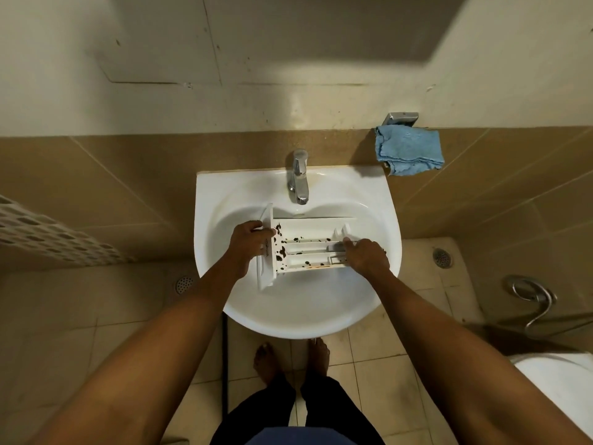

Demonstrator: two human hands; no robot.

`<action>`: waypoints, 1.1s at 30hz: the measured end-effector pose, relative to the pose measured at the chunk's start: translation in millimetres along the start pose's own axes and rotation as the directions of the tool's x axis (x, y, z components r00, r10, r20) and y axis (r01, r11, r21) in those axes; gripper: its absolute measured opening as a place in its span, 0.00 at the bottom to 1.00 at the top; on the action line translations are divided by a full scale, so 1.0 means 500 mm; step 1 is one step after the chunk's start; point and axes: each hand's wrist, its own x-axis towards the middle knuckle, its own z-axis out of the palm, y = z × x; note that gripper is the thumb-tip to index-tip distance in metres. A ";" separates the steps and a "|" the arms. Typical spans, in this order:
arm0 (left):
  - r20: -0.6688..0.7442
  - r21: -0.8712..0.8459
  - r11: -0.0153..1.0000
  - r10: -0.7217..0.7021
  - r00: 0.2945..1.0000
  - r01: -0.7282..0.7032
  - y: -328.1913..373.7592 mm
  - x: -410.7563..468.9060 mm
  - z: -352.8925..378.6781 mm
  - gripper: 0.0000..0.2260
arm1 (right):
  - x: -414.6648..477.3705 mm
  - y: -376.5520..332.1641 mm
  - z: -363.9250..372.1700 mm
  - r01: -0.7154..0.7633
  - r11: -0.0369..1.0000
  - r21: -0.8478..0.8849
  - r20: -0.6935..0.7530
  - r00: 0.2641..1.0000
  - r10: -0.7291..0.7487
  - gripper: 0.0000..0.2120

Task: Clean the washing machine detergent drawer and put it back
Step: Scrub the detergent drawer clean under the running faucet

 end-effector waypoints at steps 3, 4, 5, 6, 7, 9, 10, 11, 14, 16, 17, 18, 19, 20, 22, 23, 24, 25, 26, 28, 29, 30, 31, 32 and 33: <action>0.003 0.011 1.000 -0.024 1.000 0.024 -0.004 0.002 -0.004 0.21 | 0.017 0.001 -0.006 -0.038 0.998 0.041 0.067 0.997 0.035 0.22; 0.005 0.011 0.999 -0.037 0.999 0.037 -0.006 0.003 -0.005 0.22 | 0.024 0.002 -0.007 -0.044 0.998 0.048 0.089 0.995 0.039 0.19; 0.012 0.003 0.999 -0.046 0.999 0.046 -0.009 0.005 -0.006 0.22 | 0.029 0.003 -0.008 -0.049 0.998 0.050 0.102 0.994 0.043 0.17; 0.015 -0.002 0.999 -0.054 0.998 0.054 -0.010 0.004 -0.007 0.23 | 0.030 0.000 -0.010 -0.052 0.998 0.042 0.107 0.993 0.047 0.16; 0.013 -0.008 0.998 -0.058 0.998 0.058 -0.012 0.006 -0.007 0.24 | 0.028 -0.003 -0.013 -0.046 0.998 0.039 0.102 0.994 0.042 0.15; 0.006 -0.008 0.998 -0.057 0.998 0.057 -0.016 0.007 -0.005 0.28 | 0.024 -0.009 -0.017 -0.037 0.998 0.059 0.080 0.996 0.033 0.12; 0.005 -0.003 0.998 -0.060 0.998 0.060 -0.017 0.008 -0.003 0.31 | 0.023 -0.011 -0.017 -0.044 0.997 0.070 0.073 0.997 0.039 0.10; 0.005 0.006 0.998 -0.057 0.998 0.057 -0.018 0.007 -0.001 0.33 | 0.024 -0.012 -0.017 -0.054 0.995 0.081 0.065 0.997 0.049 0.10; -0.038 0.048 0.998 -0.044 0.998 0.045 -0.012 0.003 0.008 0.34 | 0.027 -0.015 -0.020 -0.075 0.993 0.090 0.013 0.997 0.075 0.10; -0.081 0.067 0.997 -0.033 0.996 0.039 -0.006 0.002 0.009 0.33 | 0.027 -0.014 -0.025 -0.091 0.992 0.084 -0.027 0.995 0.093 0.14; -0.103 0.081 0.996 -0.026 0.994 0.034 -0.004 0.003 0.007 0.33 | 0.027 -0.014 -0.028 -0.097 0.992 0.081 -0.057 0.993 0.102 0.16; -0.119 0.096 0.995 -0.016 0.993 0.028 0.001 0.002 0.006 0.34 | 0.024 -0.016 -0.036 -0.098 0.991 0.086 -0.087 0.991 0.106 0.17; -0.134 0.110 0.994 -0.010 0.991 0.025 0.004 0.001 0.004 0.35 | 0.024 -0.016 -0.041 -0.092 0.991 0.095 -0.112 0.988 0.103 0.17; -0.148 0.121 0.992 -0.010 0.989 0.029 0.008 -0.001 0.001 0.34 | 0.023 -0.016 -0.046 -0.076 0.991 0.108 -0.127 0.988 0.090 0.17; -0.181 0.134 0.991 -0.005 0.983 0.030 0.015 -0.001 -0.006 0.28 | 0.023 -0.023 -0.057 -0.023 0.990 0.136 -0.133 0.990 0.041 0.16; -0.196 0.142 0.990 0.003 0.981 0.025 0.019 -0.003 -0.011 0.26 | 0.023 -0.027 -0.063 0.009 0.989 0.149 -0.131 0.991 0.011 0.15; -0.206 0.148 0.989 0.015 0.978 0.016 0.024 -0.008 -0.015 0.24 | 0.019 -0.034 -0.070 0.046 0.986 0.161 -0.134 0.991 -0.024 0.14; -0.215 0.155 0.988 0.028 0.976 0.005 0.032 -0.014 -0.019 0.23 | 0.013 -0.042 -0.077 0.077 0.982 0.171 -0.134 0.989 -0.054 0.13; -0.222 0.164 0.986 0.046 0.974 -0.009 0.041 -0.020 -0.022 0.21 | 0.004 -0.051 -0.085 0.107 0.977 0.182 -0.132 0.988 -0.084 0.11; -0.226 0.210 0.977 0.083 0.971 -0.035 0.056 -0.034 -0.029 0.19 | -0.015 -0.067 -0.096 0.171 0.962 0.215 -0.115 0.982 -0.149 0.07; -0.228 0.238 0.970 0.100 0.969 -0.045 0.063 -0.043 -0.033 0.18 | -0.022 -0.072 -0.098 0.211 0.952 0.220 -0.112 0.975 -0.190 0.07; -0.225 0.265 0.963 0.118 0.967 -0.056 0.067 -0.051 -0.037 0.18 | -0.030 -0.076 -0.099 0.255 0.942 0.218 -0.113 0.965 -0.235 0.07; -0.218 0.296 0.953 0.133 0.967 -0.064 0.072 -0.059 -0.042 0.17 | -0.038 -0.080 -0.104 0.293 0.933 0.210 -0.110 0.955 -0.275 0.06; -0.209 0.330 0.941 0.150 0.966 -0.075 0.075 -0.065 -0.046 0.17 | -0.044 -0.082 -0.106 0.333 0.920 0.206 -0.107 0.943 -0.317 0.05; -0.197 0.362 0.928 0.169 0.966 -0.089 0.080 -0.072 -0.051 0.16 | -0.049 -0.082 -0.108 0.367 0.908 0.200 -0.107 0.930 -0.352 0.04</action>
